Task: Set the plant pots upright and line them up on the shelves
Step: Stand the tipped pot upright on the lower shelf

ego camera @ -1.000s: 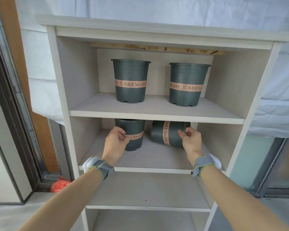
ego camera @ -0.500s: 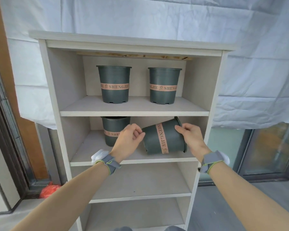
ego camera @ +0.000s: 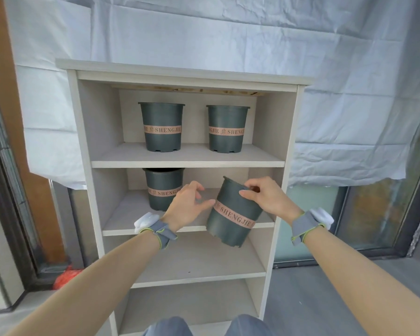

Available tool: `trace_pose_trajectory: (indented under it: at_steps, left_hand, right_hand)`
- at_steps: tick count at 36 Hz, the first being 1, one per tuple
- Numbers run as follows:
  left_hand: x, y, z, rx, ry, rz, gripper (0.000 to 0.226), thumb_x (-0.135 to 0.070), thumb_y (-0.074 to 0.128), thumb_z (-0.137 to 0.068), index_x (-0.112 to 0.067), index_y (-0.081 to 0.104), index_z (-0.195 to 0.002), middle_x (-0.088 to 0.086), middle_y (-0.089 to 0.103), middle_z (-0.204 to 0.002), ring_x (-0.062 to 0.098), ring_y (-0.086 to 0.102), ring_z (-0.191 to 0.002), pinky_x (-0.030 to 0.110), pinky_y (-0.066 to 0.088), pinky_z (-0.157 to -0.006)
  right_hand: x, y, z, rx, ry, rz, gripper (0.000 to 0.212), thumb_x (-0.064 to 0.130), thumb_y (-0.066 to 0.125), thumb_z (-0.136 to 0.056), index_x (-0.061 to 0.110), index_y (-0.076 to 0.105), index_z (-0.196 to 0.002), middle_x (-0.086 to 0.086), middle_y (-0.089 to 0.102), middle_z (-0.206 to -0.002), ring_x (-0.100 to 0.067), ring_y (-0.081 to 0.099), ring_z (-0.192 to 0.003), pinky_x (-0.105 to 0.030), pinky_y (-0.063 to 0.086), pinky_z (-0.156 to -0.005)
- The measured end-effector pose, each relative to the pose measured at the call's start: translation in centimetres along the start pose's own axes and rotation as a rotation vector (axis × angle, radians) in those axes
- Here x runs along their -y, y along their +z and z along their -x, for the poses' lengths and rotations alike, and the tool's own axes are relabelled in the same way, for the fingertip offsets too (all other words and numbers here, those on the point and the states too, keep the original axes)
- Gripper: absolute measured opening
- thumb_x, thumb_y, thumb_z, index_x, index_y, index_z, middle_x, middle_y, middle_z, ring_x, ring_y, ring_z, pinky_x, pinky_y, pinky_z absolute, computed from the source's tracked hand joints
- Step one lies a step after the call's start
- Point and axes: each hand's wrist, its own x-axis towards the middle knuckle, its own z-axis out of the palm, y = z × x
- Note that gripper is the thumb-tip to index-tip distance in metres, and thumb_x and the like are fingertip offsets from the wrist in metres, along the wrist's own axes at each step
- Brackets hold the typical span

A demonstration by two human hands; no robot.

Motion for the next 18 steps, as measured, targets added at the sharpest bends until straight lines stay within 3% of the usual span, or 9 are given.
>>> trace_pose_trajectory:
  at_steps: [2,7,18]
  left_hand:
    - [0.1,0.2,0.0,0.029,-0.014,0.001,0.057,-0.049,0.074,-0.083,-0.016,0.054,-0.123,0.004,0.059,-0.107,0.017,0.056,-0.090,0.029,0.043,-0.082]
    - [0.5,0.9,0.0,0.089,-0.051,0.004,0.068,-0.053,0.076,-0.079,-0.015,0.049,-0.130,0.003,0.059,-0.112,0.018,0.056,-0.095,0.028,0.042,-0.084]
    - [1.2,1.6,-0.7,0.120,-0.072,0.057,0.066,-0.050,0.081,-0.076,-0.015,0.049,-0.122,0.005,0.061,-0.110,0.019,0.059,-0.097,0.030,0.045,-0.086]
  right_hand:
    - [0.2,0.3,-0.1,0.017,-0.019,0.091,0.013,0.020,0.070,-0.091,0.025,0.069,-0.079,0.005,0.068,-0.076,-0.016,0.061,-0.074,-0.030,0.048,-0.074]
    - [1.0,1.0,-0.3,0.015,-0.106,0.303,0.008,0.029,0.065,-0.093,0.025,0.073,-0.092,0.008,0.067,-0.088,-0.025,0.063,-0.093,-0.046,0.044,-0.095]
    - [1.7,2.0,-1.0,-0.052,-0.368,0.602,0.017,0.033,0.054,-0.099,0.026,0.069,-0.101,0.007,0.063,-0.095,-0.018,0.053,-0.095,-0.036,0.026,-0.082]
